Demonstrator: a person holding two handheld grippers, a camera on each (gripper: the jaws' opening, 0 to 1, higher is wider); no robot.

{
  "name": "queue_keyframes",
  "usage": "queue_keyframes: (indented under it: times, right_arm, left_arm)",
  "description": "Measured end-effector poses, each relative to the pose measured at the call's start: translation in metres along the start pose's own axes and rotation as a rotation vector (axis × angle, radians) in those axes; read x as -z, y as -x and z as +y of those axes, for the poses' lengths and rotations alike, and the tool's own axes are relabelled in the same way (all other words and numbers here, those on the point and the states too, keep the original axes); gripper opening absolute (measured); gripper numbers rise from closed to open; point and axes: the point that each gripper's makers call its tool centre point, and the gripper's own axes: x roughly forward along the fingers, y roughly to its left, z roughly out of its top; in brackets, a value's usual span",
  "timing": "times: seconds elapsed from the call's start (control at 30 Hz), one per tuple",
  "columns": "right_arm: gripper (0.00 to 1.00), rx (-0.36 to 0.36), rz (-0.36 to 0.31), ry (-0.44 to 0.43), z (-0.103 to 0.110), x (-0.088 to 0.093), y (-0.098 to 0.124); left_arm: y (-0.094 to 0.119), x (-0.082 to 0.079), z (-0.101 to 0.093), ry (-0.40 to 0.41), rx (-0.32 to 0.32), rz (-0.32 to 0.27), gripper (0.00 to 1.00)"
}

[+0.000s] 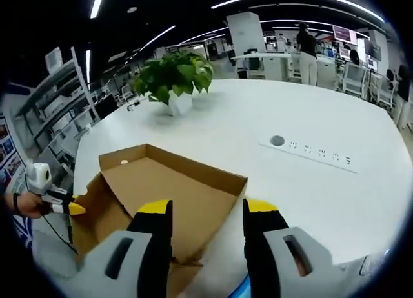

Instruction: Operate the shoe box by opening the lid, removing the specified soft item, and placing it in the target area until the item is outside and the box remains undamaged.

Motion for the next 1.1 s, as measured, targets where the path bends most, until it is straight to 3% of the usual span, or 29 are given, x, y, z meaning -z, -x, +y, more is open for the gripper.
queue_keyframes:
  times: [0.27, 0.37, 0.5, 0.63, 0.77, 0.97, 1.1]
  right_arm:
    - [0.4, 0.038, 0.066, -0.026, -0.026, 0.003, -0.038]
    - [0.39, 0.05, 0.08, -0.042, -0.025, 0.006, -0.042]
    - [0.35, 0.074, 0.13, -0.044, -0.038, 0.018, -0.055]
    - [0.3, 0.091, 0.141, -0.085, -0.043, 0.022, -0.058]
    - [0.13, 0.125, 0.149, -0.227, -0.049, 0.026, -0.059]
    - [0.05, 0.169, 0.194, -0.176, -0.045, 0.03, -0.056]
    - [0.04, 0.184, 0.204, -0.188, -0.044, 0.03, -0.055]
  left_arm:
    - [-0.003, 0.0, 0.004, 0.005, 0.0, -0.002, 0.14]
    - [-0.005, 0.0, 0.005, 0.004, -0.002, -0.002, 0.14]
    - [-0.005, 0.0, 0.005, 0.0, -0.004, 0.0, 0.14]
    - [-0.004, 0.0, 0.004, -0.003, -0.006, 0.002, 0.14]
    - [-0.007, 0.001, 0.007, 0.001, -0.003, 0.006, 0.14]
    - [-0.012, 0.003, 0.012, -0.006, -0.004, 0.011, 0.14]
    - [-0.014, 0.003, 0.013, -0.013, -0.005, 0.014, 0.14]
